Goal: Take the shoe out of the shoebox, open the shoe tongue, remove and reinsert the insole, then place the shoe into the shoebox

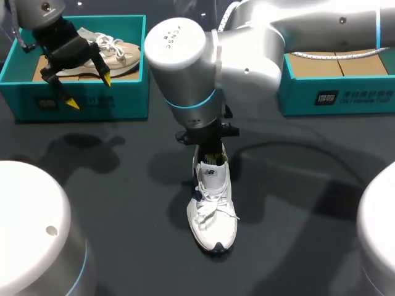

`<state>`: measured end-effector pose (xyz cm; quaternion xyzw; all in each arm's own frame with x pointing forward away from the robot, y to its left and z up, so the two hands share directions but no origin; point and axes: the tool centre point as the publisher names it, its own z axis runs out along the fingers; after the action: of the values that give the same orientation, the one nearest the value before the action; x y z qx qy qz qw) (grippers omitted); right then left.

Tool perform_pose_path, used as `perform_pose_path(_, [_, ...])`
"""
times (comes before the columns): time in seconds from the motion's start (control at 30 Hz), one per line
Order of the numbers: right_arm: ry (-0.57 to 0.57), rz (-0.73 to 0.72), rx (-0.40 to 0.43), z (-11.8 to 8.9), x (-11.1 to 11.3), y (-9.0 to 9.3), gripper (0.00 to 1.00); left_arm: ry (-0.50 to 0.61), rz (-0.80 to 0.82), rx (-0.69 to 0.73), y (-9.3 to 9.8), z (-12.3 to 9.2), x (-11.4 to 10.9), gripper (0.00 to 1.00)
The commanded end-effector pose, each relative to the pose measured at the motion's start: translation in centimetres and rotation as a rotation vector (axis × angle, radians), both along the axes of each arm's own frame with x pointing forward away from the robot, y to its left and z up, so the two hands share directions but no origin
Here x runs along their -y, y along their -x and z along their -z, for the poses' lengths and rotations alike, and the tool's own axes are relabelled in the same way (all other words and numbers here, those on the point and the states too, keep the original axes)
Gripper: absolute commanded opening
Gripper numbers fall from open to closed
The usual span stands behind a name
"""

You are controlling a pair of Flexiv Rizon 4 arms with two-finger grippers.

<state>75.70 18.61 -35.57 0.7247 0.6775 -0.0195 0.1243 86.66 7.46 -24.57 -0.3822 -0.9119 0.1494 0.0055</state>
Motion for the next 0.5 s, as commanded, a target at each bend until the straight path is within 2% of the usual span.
perform_pose_path(0.03, [0.033,0.028,-0.01,2.3,-1.2,-0.2,0.0,-0.002,0.0,0.002,0.1,0.0,0.0,1.0])
perform_pose_path(0.3, [0.117,0.051,0.044,0.1,-1.3,0.9,0.0,-0.002,0.0,0.002,0.1,0.0,0.0,1.0])
perform_pose_path(0.5, [0.158,0.069,0.034,0.5,0.0,1.1,0.0,-0.002,0.0,0.002,0.1,0.0,0.0,1.0])
